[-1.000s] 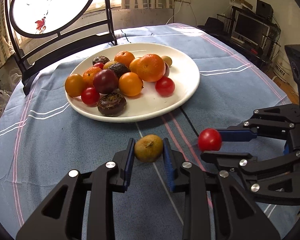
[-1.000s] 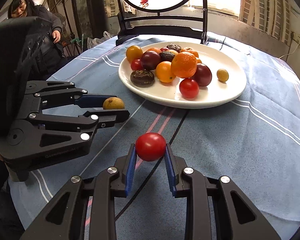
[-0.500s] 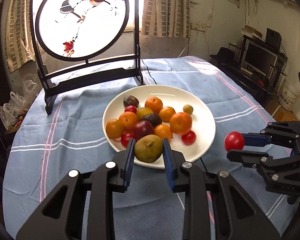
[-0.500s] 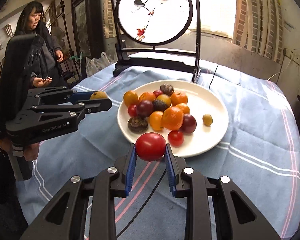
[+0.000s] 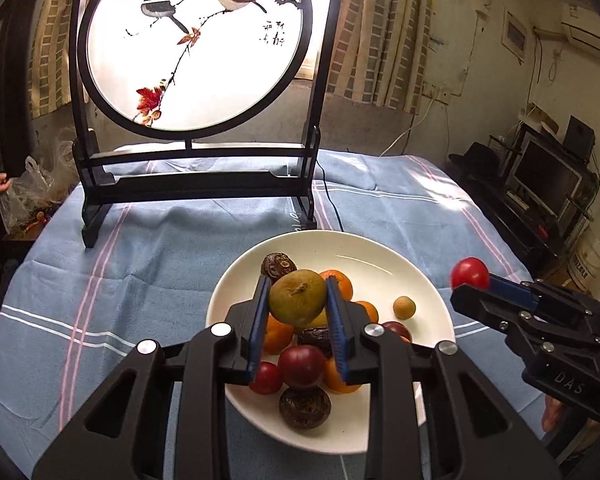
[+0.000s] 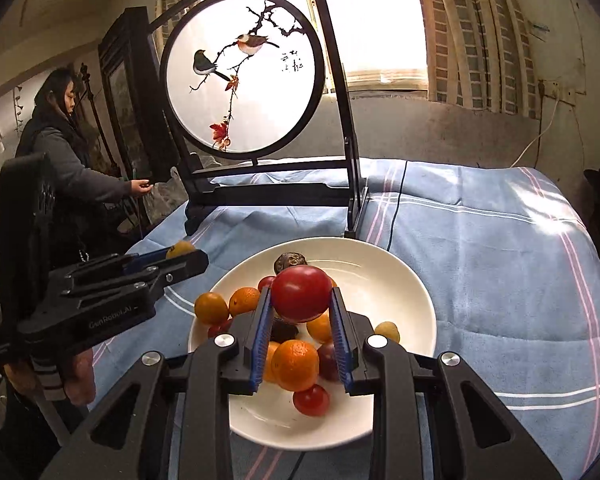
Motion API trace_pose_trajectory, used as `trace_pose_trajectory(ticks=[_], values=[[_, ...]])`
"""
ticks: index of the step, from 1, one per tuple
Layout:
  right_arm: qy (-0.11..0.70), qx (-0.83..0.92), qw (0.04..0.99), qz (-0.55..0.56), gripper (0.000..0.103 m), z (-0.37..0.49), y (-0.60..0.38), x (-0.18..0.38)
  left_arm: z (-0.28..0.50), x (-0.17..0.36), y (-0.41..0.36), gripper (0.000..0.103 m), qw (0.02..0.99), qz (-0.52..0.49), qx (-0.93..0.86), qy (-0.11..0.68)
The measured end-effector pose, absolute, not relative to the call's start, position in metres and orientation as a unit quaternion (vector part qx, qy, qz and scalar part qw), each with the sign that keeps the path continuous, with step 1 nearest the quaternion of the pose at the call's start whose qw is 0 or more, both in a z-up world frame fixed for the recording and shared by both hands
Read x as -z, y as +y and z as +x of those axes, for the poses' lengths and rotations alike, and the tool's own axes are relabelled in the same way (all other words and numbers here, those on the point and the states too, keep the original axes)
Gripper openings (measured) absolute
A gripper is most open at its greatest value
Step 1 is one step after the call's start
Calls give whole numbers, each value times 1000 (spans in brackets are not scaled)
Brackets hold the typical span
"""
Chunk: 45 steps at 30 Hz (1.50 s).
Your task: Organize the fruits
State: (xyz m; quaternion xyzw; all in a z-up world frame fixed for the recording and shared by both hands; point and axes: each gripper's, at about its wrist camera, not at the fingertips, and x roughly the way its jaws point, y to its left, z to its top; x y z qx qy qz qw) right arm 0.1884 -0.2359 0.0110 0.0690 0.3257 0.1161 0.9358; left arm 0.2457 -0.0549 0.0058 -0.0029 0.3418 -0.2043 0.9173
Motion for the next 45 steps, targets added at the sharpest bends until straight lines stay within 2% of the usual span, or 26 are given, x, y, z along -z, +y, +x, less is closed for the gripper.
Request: trace_pose_trajectory(ticks=[16, 17, 18, 19, 20, 21, 31, 38, 39, 41, 45], values=[[349, -111, 928, 68, 28, 211, -227, 21, 251, 31, -78, 27, 909, 48, 200, 363], [349, -113, 928, 69, 30, 212, -226, 23, 253, 32, -78, 27, 908, 46, 199, 364], [347, -115, 928, 72, 35, 212, -226, 23, 254, 33, -77, 28, 909, 43, 197, 365], [343, -116, 929, 77, 43, 212, -227, 23, 255, 33, -76, 41, 910, 38, 193, 364], [339, -113, 930, 84, 57, 210, -228, 22, 255, 33, -74, 53, 911, 35, 192, 363], [333, -110, 932, 88, 58, 208, -229, 20, 256, 33, -72, 63, 914, 31, 185, 358], [282, -130, 947, 88, 59, 187, -226, -10, 259, 4, -34, 64, 928, -22, 166, 334], [255, -147, 952, 83, 61, 166, -218, -32, 237, -21, -30, 65, 938, -23, 172, 299], [248, -147, 954, 79, 66, 158, -217, -37, 229, -23, -33, 68, 940, -14, 174, 292], [245, -150, 956, 67, 69, 144, -214, -42, 211, -24, -39, 75, 945, 11, 175, 278], [263, -127, 956, 17, 69, 117, -211, -42, 175, -17, -49, 78, 944, 66, 173, 273]])
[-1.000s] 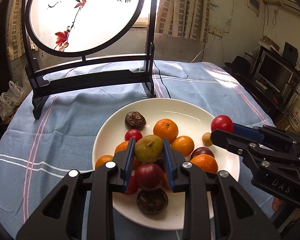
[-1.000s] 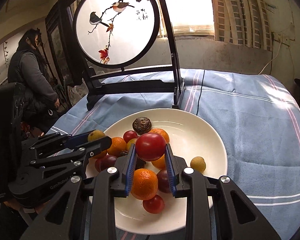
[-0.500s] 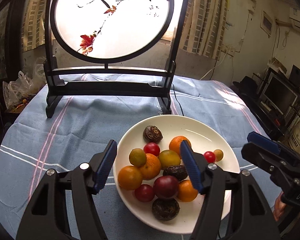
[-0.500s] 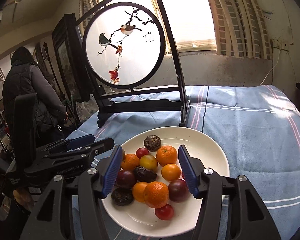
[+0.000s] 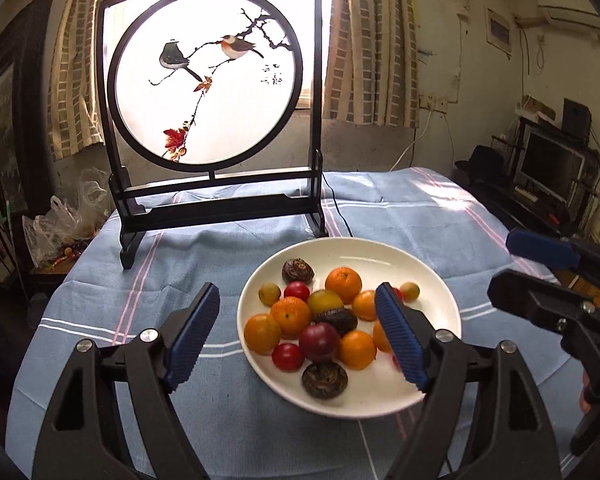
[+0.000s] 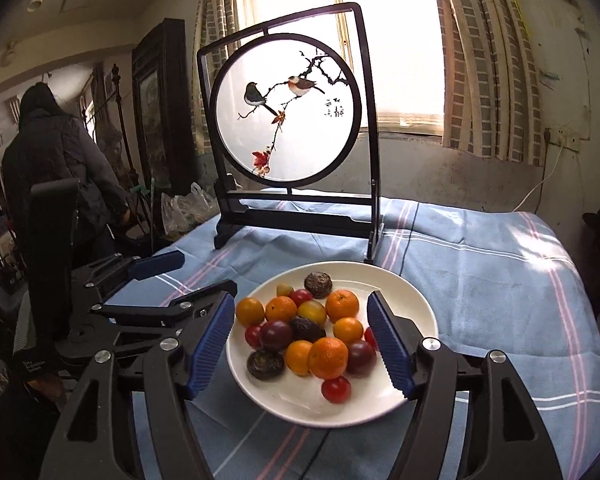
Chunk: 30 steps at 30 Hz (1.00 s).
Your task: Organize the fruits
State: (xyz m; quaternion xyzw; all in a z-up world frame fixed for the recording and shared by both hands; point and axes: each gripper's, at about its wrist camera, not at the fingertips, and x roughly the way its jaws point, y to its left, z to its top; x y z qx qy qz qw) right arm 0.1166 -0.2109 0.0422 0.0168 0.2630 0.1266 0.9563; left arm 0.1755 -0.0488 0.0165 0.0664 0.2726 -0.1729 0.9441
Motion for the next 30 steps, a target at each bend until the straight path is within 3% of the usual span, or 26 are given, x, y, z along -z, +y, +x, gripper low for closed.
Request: trace_pose_trajectory(ticks=[6, 8, 17, 30], values=[[252, -108, 961, 38, 70, 72, -209, -45, 127, -10, -50, 78, 946, 79, 161, 271], [249, -97, 963, 40, 76, 58, -206, -43, 112, -11, -47, 79, 949, 84, 153, 263], [261, -51, 964, 20, 78, 22, -199, -27, 69, -14, -30, 96, 960, 77, 106, 246], [287, -60, 956, 19, 79, 12, -184, -2, 56, -20, -27, 98, 964, 73, 100, 237]])
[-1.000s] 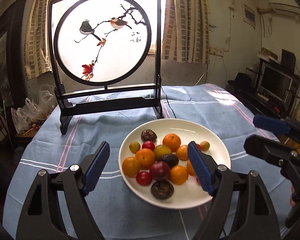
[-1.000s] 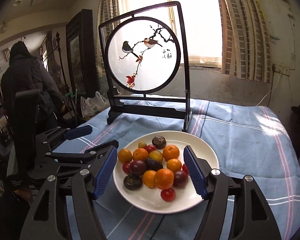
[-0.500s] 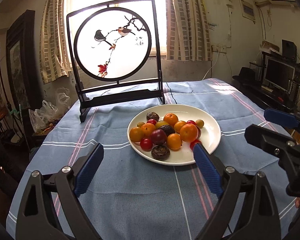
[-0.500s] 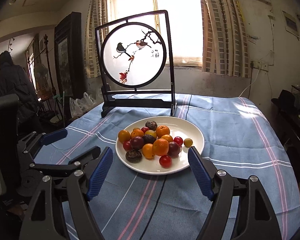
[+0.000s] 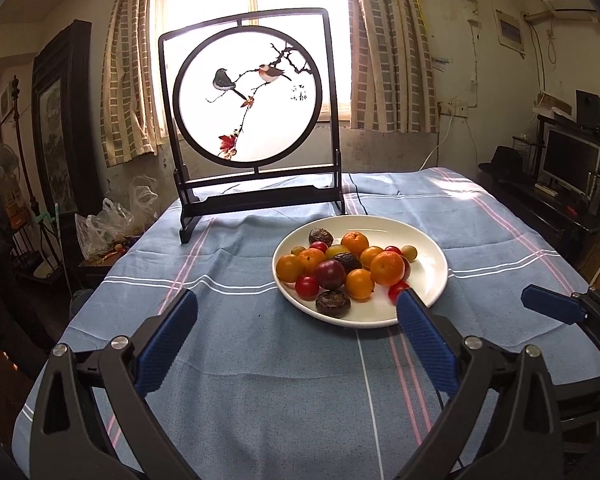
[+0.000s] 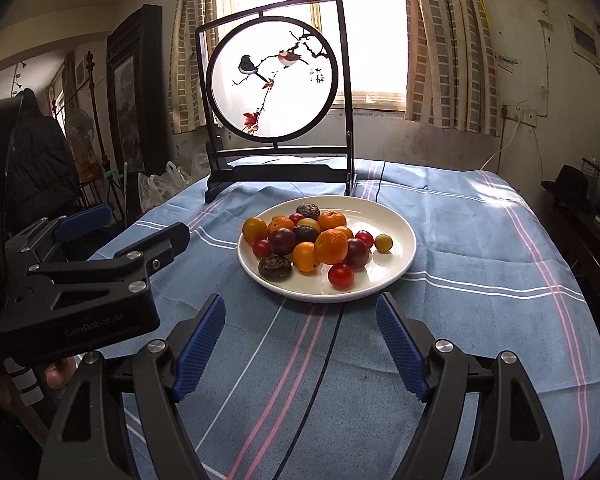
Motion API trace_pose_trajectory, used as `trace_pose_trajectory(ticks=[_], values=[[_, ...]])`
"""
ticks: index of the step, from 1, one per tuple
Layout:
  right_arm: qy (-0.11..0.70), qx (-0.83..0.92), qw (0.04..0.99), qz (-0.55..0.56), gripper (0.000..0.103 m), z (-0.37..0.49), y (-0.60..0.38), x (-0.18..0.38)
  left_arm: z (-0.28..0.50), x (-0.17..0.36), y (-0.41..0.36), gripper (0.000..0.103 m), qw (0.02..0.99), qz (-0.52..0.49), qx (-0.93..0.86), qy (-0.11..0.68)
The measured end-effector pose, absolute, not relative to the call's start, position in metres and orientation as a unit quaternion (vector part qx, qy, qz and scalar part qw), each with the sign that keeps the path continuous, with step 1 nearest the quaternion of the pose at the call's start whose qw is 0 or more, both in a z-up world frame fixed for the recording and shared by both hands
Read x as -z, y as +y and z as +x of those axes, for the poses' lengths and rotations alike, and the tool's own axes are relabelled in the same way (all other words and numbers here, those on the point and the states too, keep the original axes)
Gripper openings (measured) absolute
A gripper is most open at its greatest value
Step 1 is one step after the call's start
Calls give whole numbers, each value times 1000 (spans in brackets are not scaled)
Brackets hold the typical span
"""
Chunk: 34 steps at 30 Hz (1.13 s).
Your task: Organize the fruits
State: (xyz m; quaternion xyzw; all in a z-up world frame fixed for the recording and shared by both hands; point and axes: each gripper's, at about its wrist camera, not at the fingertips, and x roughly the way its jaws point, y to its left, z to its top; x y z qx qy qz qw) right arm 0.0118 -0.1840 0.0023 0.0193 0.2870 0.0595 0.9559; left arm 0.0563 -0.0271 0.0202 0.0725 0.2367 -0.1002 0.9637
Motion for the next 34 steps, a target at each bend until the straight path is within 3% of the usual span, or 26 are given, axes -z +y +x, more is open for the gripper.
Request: trace_pose_trajectory(ticks=[34], values=[[318, -61, 946, -2, 80, 29, -174, 21, 73, -5, -28, 98, 960, 71, 62, 265]])
